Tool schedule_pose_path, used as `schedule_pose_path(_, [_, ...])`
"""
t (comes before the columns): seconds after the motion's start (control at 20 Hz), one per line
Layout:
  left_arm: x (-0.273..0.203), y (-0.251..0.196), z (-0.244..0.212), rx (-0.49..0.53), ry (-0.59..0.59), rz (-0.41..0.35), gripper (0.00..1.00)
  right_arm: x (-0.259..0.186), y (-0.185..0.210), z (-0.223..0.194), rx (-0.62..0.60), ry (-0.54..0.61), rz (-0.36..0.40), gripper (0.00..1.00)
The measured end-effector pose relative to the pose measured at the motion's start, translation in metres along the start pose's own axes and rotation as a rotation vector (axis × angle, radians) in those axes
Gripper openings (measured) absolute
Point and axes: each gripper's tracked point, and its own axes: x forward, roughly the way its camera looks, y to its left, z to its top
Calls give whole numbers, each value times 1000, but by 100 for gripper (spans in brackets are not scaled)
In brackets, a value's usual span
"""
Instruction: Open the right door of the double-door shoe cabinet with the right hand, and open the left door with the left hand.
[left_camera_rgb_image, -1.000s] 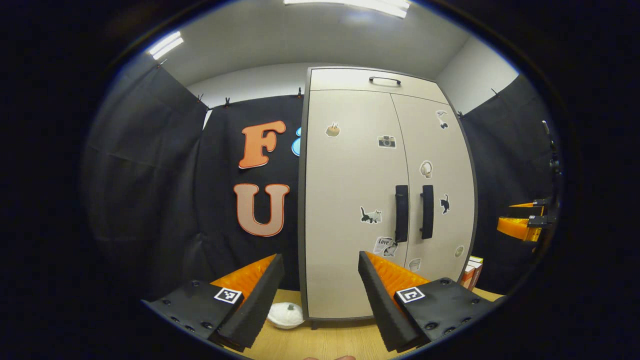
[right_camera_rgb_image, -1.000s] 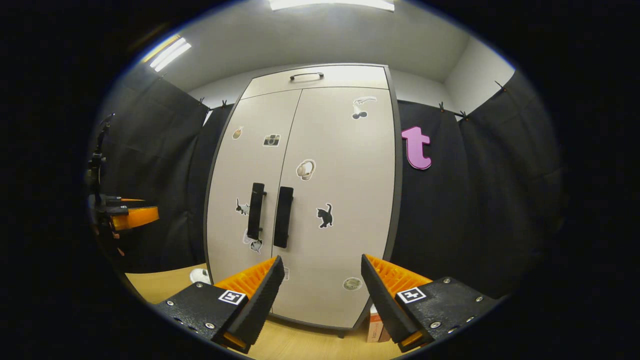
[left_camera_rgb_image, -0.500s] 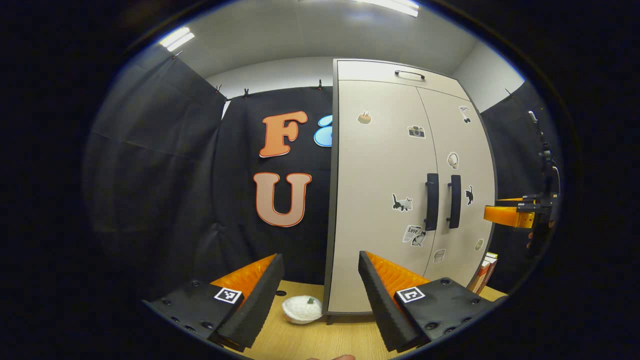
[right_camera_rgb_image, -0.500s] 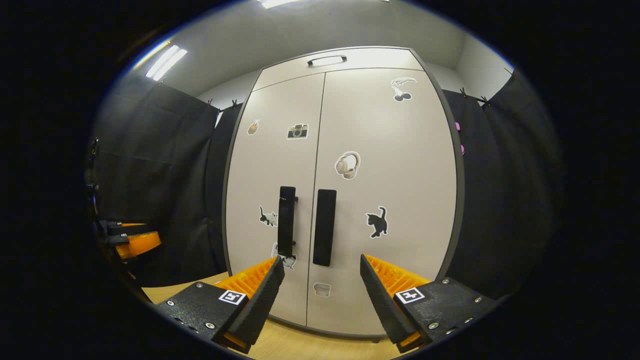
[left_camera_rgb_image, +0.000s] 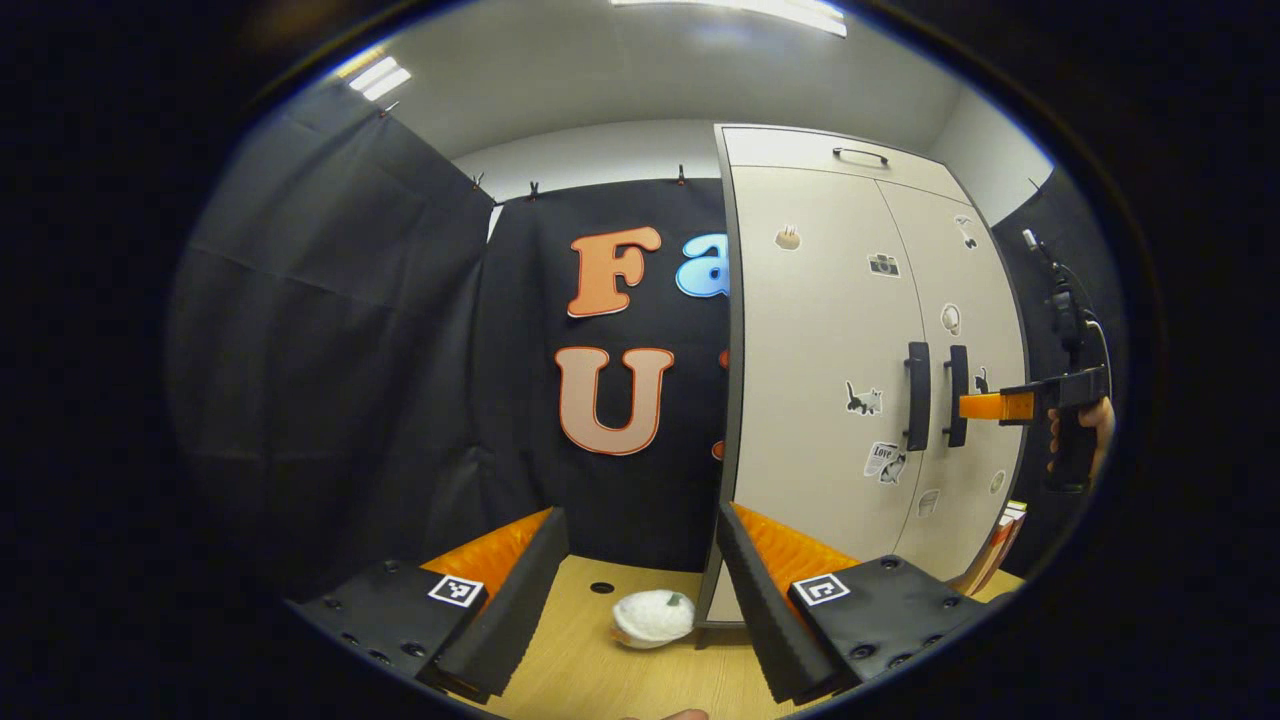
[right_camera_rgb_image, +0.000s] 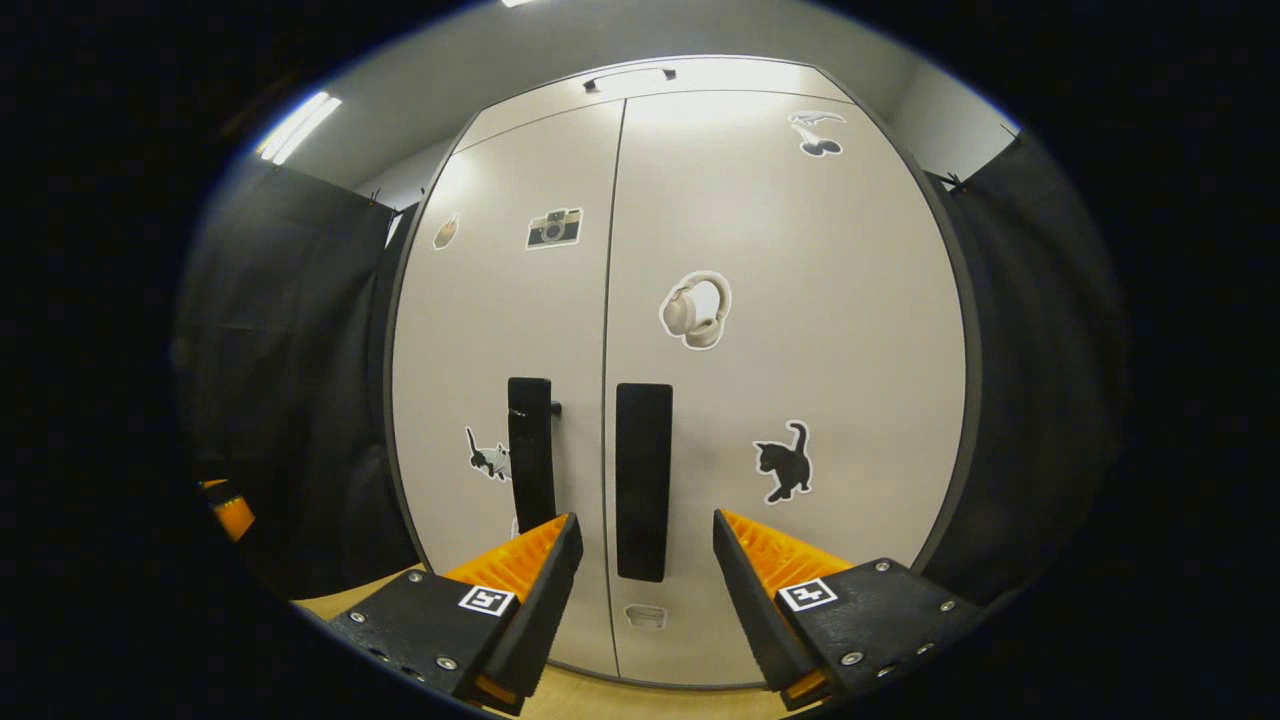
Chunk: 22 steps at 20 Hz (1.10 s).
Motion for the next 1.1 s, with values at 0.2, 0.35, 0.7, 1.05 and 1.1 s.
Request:
schedule_pose_path(0.2, [4,0,-3,-1,7,-10,96,16,-9,2,24,-2,-63,76])
schedule_pose_path(0.35, [4,3,0,-15,-4,-2,96,19,-9,7,45,-18,-87,71])
schedule_pose_path(0.7, [-5,0,7,-28,-36,-21,96,25,-11,12,101,-10,-124,71])
schedule_pose_path(1.05, [-16,6,15,-17,-50,-12,96,40,-4,2,146,22,-115,51])
schedule_pose_path(1.1, [-17,9,15,-16,-52,-6,96,38,-2,0,157,32,-111,49])
